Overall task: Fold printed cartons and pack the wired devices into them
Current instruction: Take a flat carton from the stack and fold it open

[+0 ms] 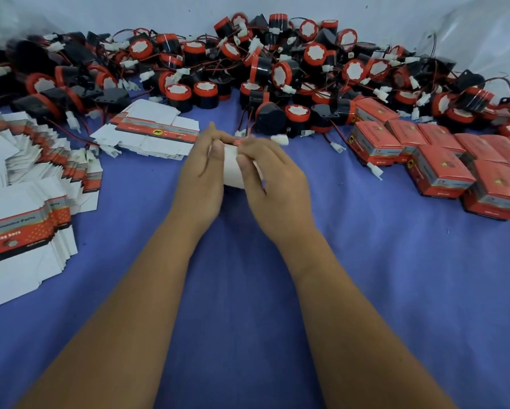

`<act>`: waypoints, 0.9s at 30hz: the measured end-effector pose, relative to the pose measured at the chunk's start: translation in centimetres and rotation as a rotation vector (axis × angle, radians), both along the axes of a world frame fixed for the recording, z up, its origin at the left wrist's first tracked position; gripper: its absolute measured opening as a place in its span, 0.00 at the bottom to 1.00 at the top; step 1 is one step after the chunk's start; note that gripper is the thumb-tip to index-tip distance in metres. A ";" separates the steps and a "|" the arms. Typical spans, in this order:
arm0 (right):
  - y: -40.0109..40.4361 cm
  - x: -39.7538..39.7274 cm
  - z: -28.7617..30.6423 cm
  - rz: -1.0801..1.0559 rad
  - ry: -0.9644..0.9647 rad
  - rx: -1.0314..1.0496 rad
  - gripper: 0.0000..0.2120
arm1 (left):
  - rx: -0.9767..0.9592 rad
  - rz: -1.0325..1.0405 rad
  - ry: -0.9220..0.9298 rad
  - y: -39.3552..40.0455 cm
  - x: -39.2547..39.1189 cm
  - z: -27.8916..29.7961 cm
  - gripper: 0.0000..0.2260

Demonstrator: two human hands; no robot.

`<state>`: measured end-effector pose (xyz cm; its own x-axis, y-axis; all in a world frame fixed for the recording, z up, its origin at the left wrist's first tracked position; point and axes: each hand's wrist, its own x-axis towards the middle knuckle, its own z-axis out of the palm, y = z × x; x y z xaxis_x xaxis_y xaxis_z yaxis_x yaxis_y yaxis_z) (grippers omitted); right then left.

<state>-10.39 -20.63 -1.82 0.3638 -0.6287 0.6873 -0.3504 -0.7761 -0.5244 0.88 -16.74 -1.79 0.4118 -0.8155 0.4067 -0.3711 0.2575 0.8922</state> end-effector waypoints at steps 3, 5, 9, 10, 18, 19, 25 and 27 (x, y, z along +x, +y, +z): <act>-0.3 -0.2 0.1 0.051 -0.140 0.168 0.22 | -0.088 0.107 0.058 0.0 0.3 0.0 0.12; -0.6 -0.6 0.1 0.124 -0.265 0.377 0.26 | -0.111 0.145 0.123 -0.2 0.6 0.0 0.13; -1.2 -1.1 -0.1 0.302 -0.141 0.610 0.37 | -0.168 0.183 0.269 -0.6 0.9 0.0 0.13; -1.2 -0.9 -0.1 0.315 -0.062 0.590 0.38 | -0.183 0.197 0.322 -0.7 1.1 0.1 0.13; -0.9 0.0 -0.2 0.129 -0.090 0.316 0.20 | -0.237 -0.089 0.777 -0.8 1.4 1.2 0.10; -0.9 -0.1 -0.1 0.123 -0.139 0.371 0.18 | -0.212 -0.129 0.748 -0.7 1.4 1.3 0.10; -0.9 -0.7 0.9 0.125 -0.437 0.533 0.12 | -0.112 -0.148 0.138 -0.2 0.2 0.5 0.17; -0.8 -0.7 1.1 0.183 -0.503 0.624 0.13 | -0.163 -0.099 0.130 -0.2 0.2 0.5 0.13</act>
<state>-11.12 -21.45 -0.68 0.2389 -0.9097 0.3396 0.1455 -0.3122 -0.9388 1.07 -16.97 -1.32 0.3909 -0.7822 0.4852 -0.2215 0.4317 0.8744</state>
